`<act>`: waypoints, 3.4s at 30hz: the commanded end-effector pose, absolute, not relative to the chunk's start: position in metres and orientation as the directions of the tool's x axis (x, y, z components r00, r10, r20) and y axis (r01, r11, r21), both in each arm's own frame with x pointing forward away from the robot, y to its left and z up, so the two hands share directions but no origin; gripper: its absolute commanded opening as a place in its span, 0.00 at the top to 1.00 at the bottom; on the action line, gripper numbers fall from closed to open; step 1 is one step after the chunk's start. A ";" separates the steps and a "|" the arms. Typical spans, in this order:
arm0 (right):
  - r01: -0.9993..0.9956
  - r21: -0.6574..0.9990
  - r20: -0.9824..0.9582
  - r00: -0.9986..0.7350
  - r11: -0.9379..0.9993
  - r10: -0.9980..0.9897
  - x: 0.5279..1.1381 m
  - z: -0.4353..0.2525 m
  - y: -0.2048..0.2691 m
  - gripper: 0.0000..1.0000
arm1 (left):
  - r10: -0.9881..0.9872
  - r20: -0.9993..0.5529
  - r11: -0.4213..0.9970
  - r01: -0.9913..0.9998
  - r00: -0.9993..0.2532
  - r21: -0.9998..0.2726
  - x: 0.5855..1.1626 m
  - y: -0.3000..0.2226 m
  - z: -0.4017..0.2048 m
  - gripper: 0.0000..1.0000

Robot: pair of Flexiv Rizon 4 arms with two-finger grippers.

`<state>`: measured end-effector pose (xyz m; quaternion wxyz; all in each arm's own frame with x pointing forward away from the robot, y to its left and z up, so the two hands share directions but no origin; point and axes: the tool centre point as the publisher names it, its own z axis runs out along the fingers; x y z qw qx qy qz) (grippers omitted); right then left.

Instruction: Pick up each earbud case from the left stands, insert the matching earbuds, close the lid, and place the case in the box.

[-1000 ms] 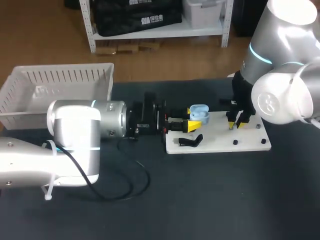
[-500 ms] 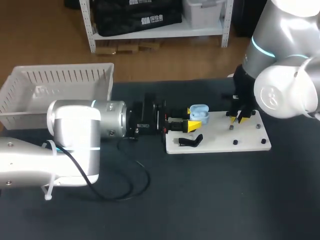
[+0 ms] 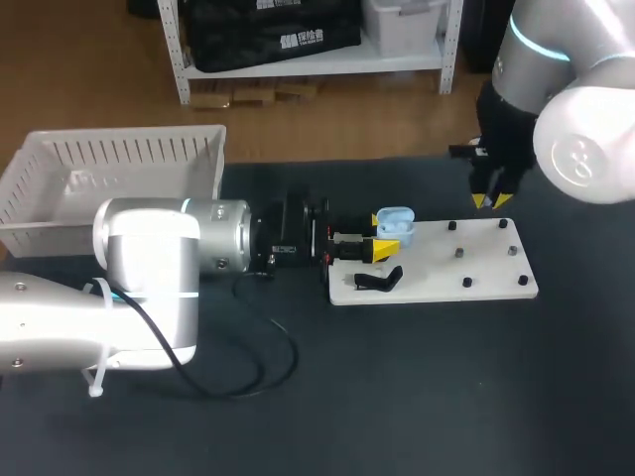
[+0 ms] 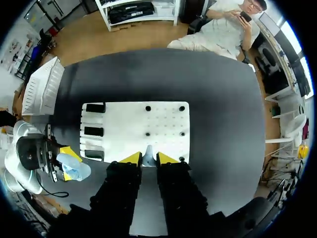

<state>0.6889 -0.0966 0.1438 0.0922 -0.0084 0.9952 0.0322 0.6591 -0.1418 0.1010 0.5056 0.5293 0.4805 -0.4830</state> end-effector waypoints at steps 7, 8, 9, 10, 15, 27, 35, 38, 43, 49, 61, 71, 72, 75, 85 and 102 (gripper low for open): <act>-0.100 0.049 -0.162 -0.983 0.994 -0.091 0.661 0.222 -0.065 1.00 | 0.021 -0.997 -0.029 0.997 0.071 0.070 0.660 -0.142 0.101 1.00; -0.116 0.048 -0.154 -0.982 0.992 -0.107 0.659 0.224 -0.061 1.00 | 0.021 -0.997 -0.029 0.997 0.071 0.070 0.660 -0.142 0.101 1.00; -0.131 0.046 -0.146 -0.982 0.990 -0.123 0.657 0.224 -0.056 1.00 | 0.021 -0.997 -0.029 0.997 0.071 0.070 0.660 -0.142 0.101 1.00; -0.149 0.048 -0.128 -0.982 0.988 -0.142 0.656 0.224 -0.052 1.00 | 0.021 -0.997 -0.029 0.997 0.071 0.070 0.660 -0.142 0.101 1.00; -0.197 0.030 -0.073 -0.978 0.980 -0.195 0.653 0.219 -0.035 1.00 | 0.021 -0.997 -0.029 0.997 0.071 0.070 0.660 -0.142 0.101 1.00; -0.230 0.039 -0.034 -0.973 0.972 -0.229 0.642 0.214 0.010 1.00 | 0.021 -0.997 -0.029 0.997 0.071 0.070 0.660 -0.142 0.101 1.00; -0.239 0.038 -0.036 -0.971 0.970 -0.238 0.637 0.214 0.034 1.00 | 0.021 -0.997 -0.029 0.997 0.071 0.070 0.660 -0.142 0.101 1.00; -0.223 0.057 -0.030 -0.975 0.973 -0.221 0.636 0.215 0.036 1.00 | 0.021 -0.997 -0.029 0.997 0.071 0.070 0.660 -0.142 0.101 1.00; -0.223 0.057 -0.030 -0.975 0.973 -0.221 0.636 0.215 0.036 1.00 | 0.021 -0.997 -0.029 0.997 0.071 0.070 0.660 -0.142 0.101 1.00; -0.223 0.057 -0.030 -0.975 0.973 -0.221 0.636 0.215 0.036 1.00 | 0.021 -0.997 -0.029 0.997 0.071 0.070 0.660 -0.142 0.101 1.00; -0.312 0.050 -0.015 -0.950 0.949 -0.312 0.636 0.210 0.038 1.00 | 0.021 -0.997 -0.029 0.997 0.071 0.070 0.660 -0.142 0.101 1.00; -0.436 0.008 -0.034 -0.900 0.900 -0.435 0.627 0.199 0.037 1.00 | 0.021 -0.997 -0.029 0.997 0.071 0.070 0.660 -0.142 0.101 1.00; -0.447 0.006 -0.035 -0.894 0.895 -0.446 0.626 0.197 0.037 1.00 | 0.021 -0.997 -0.029 0.997 0.071 0.070 0.660 -0.142 0.101 1.00; -0.469 -0.003 -0.041 -0.882 0.883 -0.469 0.626 0.194 0.037 1.00 | 0.021 -0.997 -0.029 0.997 0.071 0.070 0.660 -0.142 0.101 1.00; -0.501 -0.040 -0.037 -0.864 0.865 -0.502 0.631 0.185 0.034 1.00 | 0.021 -0.997 -0.029 0.997 0.071 0.070 0.660 -0.142 0.101 1.00; -0.540 -0.042 -0.013 -0.841 0.841 -0.541 0.637 0.175 0.034 1.00 | 0.021 -0.997 -0.029 0.997 0.071 0.070 0.660 -0.142 0.101 1.00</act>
